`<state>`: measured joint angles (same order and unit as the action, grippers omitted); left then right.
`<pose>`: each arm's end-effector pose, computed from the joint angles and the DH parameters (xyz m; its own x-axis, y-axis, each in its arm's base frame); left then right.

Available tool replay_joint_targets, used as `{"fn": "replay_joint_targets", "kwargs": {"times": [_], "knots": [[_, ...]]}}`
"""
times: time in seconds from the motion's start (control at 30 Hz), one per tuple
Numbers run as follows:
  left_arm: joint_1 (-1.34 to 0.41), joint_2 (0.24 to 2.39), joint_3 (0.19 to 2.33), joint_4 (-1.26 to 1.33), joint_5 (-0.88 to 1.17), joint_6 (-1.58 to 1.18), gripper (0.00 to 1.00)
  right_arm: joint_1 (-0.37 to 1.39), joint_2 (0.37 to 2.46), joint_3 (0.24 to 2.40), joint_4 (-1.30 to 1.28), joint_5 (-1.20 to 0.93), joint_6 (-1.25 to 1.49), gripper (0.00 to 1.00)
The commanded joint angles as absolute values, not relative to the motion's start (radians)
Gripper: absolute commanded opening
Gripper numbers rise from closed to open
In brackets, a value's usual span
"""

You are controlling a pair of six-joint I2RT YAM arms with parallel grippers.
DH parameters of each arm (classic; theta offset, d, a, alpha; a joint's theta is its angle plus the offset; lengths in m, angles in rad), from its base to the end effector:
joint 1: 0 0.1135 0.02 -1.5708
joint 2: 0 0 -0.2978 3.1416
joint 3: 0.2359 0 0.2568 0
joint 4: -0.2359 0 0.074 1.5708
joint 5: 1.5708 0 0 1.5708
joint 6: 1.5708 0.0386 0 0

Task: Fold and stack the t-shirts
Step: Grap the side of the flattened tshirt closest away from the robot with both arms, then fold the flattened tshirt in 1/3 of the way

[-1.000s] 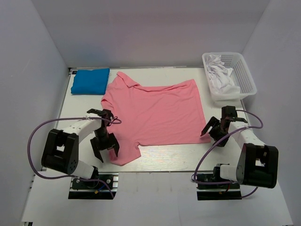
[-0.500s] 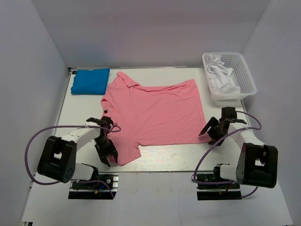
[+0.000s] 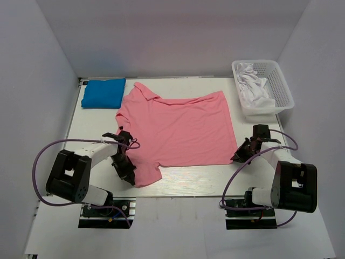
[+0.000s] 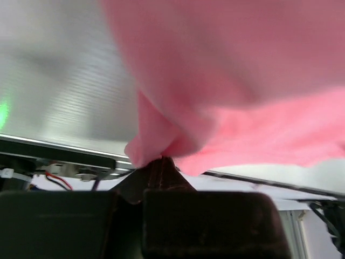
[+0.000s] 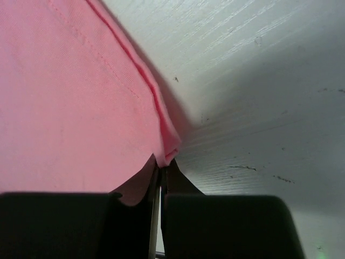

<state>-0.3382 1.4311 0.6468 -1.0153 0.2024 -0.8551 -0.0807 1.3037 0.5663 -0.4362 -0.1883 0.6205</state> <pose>0.1600 -0.0645 0.1656 -0.8157 -0.4967 0.2966 -0.5083 0.8601 0.0427 0.2098 -0.0097 0.1741 -0.7437 0.6332 -0.2144 0.5401 0.7581 0.3654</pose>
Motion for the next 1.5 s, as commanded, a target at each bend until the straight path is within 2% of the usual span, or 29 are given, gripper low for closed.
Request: {"fn": "replay_joint_targets", "kwargs": {"times": [0.0,0.23,0.43,0.6,0.97,1.47], "knots": [[-0.344,1.373,0.736,-1.005,0.221,-0.845,0.00,-0.083,1.298,0.558,-0.459,-0.138,0.595,0.00],[-0.331,1.422,0.866,-0.993,0.438,-0.717,0.00,-0.080,1.258,0.643,-0.534,-0.166,0.569,0.00],[-0.321,1.548,1.027,-0.992,0.541,-0.657,0.00,-0.080,1.301,0.744,-0.555,-0.204,0.565,0.00],[-0.301,1.632,1.277,-1.051,0.471,-0.646,0.00,-0.080,1.354,0.847,-0.581,-0.213,0.542,0.00],[-0.173,1.712,1.535,-1.089,0.324,-0.666,0.00,-0.075,1.494,1.011,-0.636,-0.218,0.511,0.00],[-0.100,1.592,1.555,-0.919,0.230,-0.646,0.00,-0.052,1.641,1.268,-0.856,-0.115,0.290,0.00]]}}
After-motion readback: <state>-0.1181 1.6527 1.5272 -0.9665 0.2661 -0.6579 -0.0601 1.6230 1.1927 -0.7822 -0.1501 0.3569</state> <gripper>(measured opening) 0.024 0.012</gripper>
